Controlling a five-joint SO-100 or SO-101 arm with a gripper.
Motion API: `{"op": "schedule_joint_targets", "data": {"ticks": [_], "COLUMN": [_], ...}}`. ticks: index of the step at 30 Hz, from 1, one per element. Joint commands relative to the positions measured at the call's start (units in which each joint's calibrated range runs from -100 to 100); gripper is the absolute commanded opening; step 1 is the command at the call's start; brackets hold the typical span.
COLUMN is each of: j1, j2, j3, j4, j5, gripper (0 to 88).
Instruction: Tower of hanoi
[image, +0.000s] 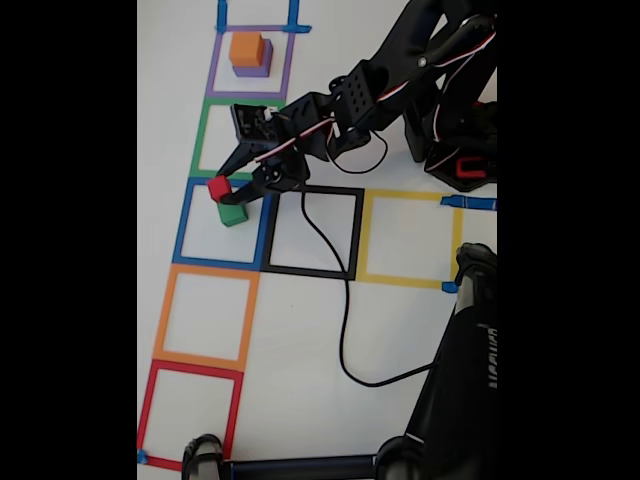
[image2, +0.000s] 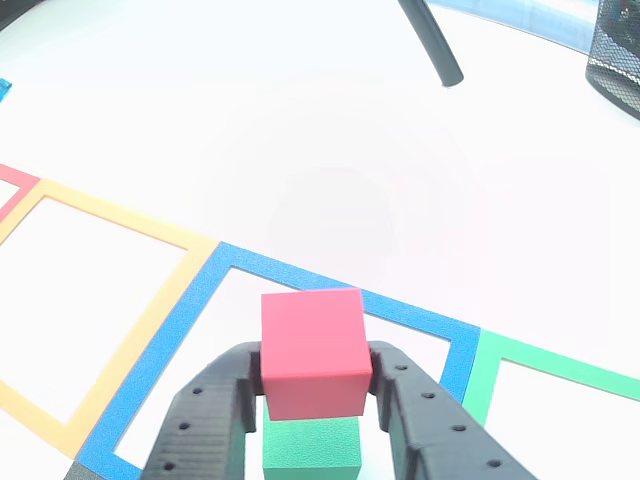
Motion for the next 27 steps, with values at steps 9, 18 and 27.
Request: {"op": "schedule_joint_targets", "data": {"ticks": [9,18,27], "j1": [-1.21,-0.73,-0.35], "j2": [12.66,18.79,19.12], "j3": [-2.01,-6.11,-5.38], "j4": [-12.93,-15.36,-15.36], "j5": [0.72,0.72,0.72], "gripper": [3.3,3.3,3.3]}}
